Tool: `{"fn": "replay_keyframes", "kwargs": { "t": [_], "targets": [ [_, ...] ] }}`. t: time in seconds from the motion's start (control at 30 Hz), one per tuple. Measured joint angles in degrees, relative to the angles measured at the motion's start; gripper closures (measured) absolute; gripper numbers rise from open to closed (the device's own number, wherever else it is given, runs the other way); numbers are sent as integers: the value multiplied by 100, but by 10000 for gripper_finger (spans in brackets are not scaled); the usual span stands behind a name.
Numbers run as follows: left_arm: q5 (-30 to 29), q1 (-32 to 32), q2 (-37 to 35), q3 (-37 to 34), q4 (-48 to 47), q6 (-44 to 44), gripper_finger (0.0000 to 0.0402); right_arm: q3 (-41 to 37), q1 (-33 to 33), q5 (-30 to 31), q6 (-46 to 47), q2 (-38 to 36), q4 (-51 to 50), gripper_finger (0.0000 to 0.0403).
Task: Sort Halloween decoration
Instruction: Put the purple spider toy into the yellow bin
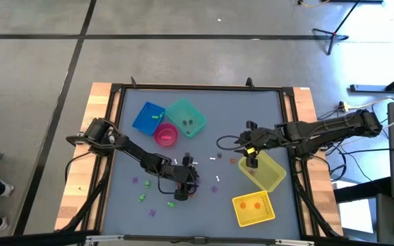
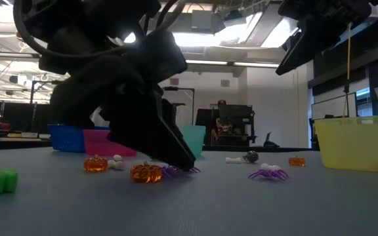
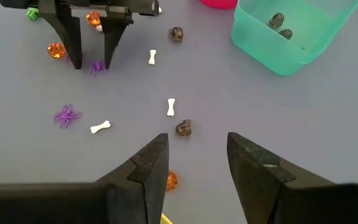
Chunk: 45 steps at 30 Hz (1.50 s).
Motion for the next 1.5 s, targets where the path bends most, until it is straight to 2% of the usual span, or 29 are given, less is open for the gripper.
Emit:
{"fn": "replay_keyframes", "kwargs": {
  "t": [0.27, 0.47, 0.6, 1.03, 1.5],
  "targets": [
    [-214, -4, 33, 0, -56, -59, 214, 0, 0, 0, 0, 0, -2, 242],
    [-237, -4, 25, 11, -314, -828, 214, 0, 0, -2, 0, 0, -4, 242],
    [-257, -25, 23, 15, -357, -995, 216, 0, 0, 0, 0, 0, -4, 242],
    [-275, -31, 23, 12, -400, -1012, 267, 0, 1, -2, 0, 0, -4, 242],
    [-346, -35, 24, 2, -348, -1013, 297, 0, 0, -2, 0, 0, -4, 242]
  ]
}}
